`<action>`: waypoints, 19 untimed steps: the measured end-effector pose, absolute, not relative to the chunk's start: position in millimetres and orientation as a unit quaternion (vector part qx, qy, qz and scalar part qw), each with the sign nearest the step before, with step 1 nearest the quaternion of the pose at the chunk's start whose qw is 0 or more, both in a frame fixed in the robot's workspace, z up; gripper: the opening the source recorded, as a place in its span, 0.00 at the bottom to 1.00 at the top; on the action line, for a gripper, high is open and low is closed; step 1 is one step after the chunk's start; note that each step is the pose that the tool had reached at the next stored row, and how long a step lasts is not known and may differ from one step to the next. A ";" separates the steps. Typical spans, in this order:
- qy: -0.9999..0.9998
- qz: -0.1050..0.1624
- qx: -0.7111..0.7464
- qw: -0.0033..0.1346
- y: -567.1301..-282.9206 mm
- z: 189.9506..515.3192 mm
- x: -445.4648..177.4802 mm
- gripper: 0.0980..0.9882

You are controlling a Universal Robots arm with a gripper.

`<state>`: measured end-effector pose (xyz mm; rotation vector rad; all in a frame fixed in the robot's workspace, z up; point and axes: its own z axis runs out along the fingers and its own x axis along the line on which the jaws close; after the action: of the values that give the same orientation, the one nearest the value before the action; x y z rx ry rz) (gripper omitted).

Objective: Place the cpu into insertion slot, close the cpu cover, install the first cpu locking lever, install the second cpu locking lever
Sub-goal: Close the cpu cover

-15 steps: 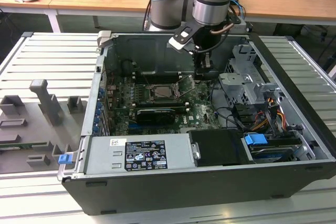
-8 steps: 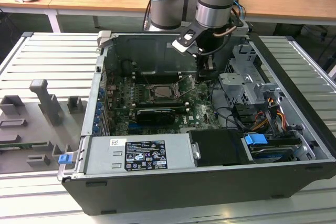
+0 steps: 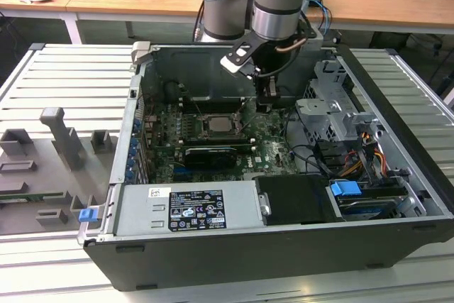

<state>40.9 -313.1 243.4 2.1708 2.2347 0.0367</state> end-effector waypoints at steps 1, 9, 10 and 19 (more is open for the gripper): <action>0.717 0.012 0.697 0.013 -313.1 243.3 34.5 0.01; 0.717 0.012 0.697 0.013 -312.9 238.7 3.9 0.01; 0.717 0.012 0.697 0.013 -312.9 236.9 1.2 0.01; 0.717 0.012 0.697 0.013 -312.0 221.9 -18.2 0.01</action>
<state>-18.2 -312.0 221.9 2.1708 2.2347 0.0365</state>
